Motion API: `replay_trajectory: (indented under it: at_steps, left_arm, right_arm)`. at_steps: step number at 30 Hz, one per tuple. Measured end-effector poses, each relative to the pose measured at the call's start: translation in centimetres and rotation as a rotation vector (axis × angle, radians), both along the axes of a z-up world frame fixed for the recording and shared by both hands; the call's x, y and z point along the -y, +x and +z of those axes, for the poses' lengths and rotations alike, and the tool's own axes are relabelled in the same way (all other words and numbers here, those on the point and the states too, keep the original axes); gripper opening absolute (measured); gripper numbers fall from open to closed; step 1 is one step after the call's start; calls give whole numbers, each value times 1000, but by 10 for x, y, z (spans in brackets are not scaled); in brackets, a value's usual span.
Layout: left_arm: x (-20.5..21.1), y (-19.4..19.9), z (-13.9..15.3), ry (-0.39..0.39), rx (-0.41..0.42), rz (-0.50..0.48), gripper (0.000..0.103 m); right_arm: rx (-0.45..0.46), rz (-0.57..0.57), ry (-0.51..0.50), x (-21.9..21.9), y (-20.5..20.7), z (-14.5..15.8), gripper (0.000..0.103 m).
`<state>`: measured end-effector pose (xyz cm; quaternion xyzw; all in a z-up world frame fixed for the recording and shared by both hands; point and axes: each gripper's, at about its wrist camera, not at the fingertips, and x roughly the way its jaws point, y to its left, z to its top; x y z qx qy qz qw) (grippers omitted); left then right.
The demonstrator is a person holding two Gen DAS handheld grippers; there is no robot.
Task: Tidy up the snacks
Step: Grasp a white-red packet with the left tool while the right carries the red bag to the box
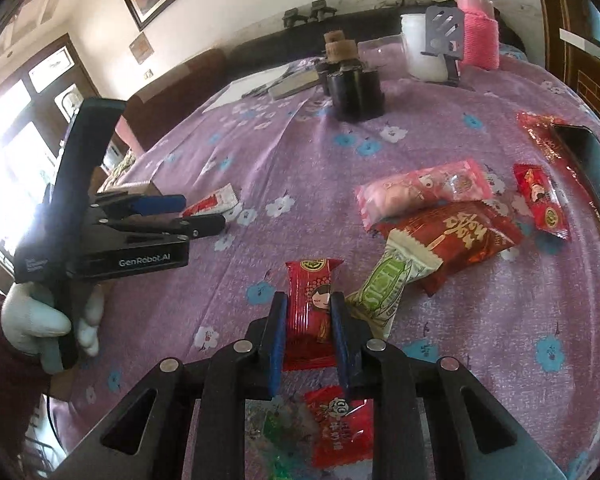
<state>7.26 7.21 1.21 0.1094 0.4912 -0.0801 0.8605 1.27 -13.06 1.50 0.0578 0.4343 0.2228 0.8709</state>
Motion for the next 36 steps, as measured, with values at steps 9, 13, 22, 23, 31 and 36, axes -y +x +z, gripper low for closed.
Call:
replay_trajectory:
  at_steps: [9, 13, 22, 23, 31, 36]
  left_arm:
    - [-2, -21, 4, -72, -41, -58, 29]
    - [2, -29, 7, -75, -34, -50, 29]
    - [-5, -63, 35, -177, 41, -48, 29]
    - [-8, -72, 42, -194, 57, -44, 29]
    - [-55, -119, 62, -339, 100, 40, 29]
    - [-104, -148, 60, -412, 117, 154, 30]
  right_arm:
    - [-5, -21, 30, 6, 1, 2, 22]
    - [-4, -30, 36, 8, 0, 2, 22]
    - [4, -37, 74, 14, -1, 5, 22]
    - [6, -38, 76, 14, -2, 5, 22]
    - [3, -53, 85, 19, -2, 4, 22]
    - [18, -55, 68, 15, -5, 4, 22]
